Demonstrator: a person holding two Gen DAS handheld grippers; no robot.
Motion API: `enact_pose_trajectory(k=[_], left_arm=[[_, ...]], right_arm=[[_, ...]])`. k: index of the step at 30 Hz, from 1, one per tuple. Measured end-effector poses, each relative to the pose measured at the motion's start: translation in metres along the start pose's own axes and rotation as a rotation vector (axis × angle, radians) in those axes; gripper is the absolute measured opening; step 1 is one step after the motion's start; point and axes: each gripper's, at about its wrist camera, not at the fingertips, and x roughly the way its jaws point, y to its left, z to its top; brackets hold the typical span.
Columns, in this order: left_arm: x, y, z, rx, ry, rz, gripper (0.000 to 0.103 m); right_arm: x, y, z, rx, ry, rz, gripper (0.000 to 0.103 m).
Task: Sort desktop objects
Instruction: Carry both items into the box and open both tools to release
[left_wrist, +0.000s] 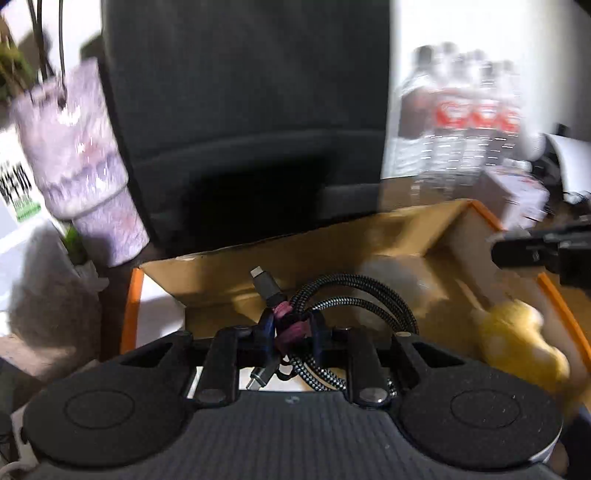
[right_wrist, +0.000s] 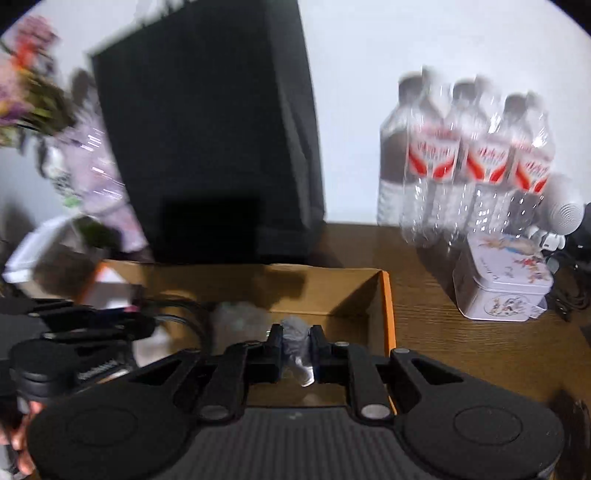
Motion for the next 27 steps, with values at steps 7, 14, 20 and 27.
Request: enact_pose_trajectory(k=[7, 14, 20, 27], left_arm=[[0.028, 0.012, 0.02, -0.018, 0.048, -0.02, 0.04], [-0.007, 0.022, 0.027, -0.062, 0.013, -0.009, 0.077], [-0.047, 0.023, 0.02, -0.11, 0.014, 0.01, 0.099], [-0.101, 0.014, -0.015, -0.14, 0.018, 0.039, 0.103]], right_arm=[[0.054, -0.005, 0.011, 0.015, 0.078, -0.077, 0.041], [0.019, -0.004, 0.018, 0.033, 0.022, -0.063, 0.054], [-0.029, 0.01, 0.005, 0.006, 0.006, -0.06, 0.061], [-0.081, 0.026, -0.039, -0.01, -0.011, -0.044, 0.066]])
